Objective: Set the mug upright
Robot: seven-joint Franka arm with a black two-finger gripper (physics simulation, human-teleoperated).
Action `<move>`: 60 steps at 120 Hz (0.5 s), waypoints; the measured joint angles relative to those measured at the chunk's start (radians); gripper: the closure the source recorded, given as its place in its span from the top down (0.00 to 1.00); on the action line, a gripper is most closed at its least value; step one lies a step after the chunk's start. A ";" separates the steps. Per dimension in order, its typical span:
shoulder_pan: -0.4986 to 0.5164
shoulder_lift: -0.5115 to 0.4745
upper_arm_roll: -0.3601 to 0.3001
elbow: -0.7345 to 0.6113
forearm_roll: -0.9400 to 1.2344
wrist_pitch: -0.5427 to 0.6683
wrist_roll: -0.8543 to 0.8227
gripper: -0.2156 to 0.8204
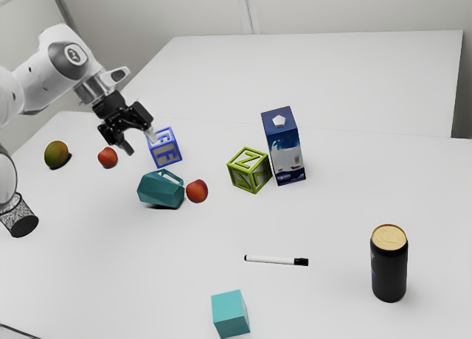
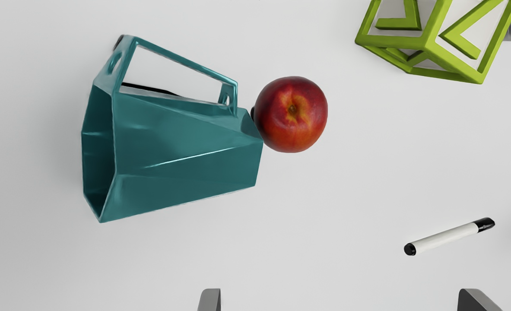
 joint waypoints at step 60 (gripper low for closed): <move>0.252 0.236 -0.149 0.089 -0.062 0.026 0.180 0.78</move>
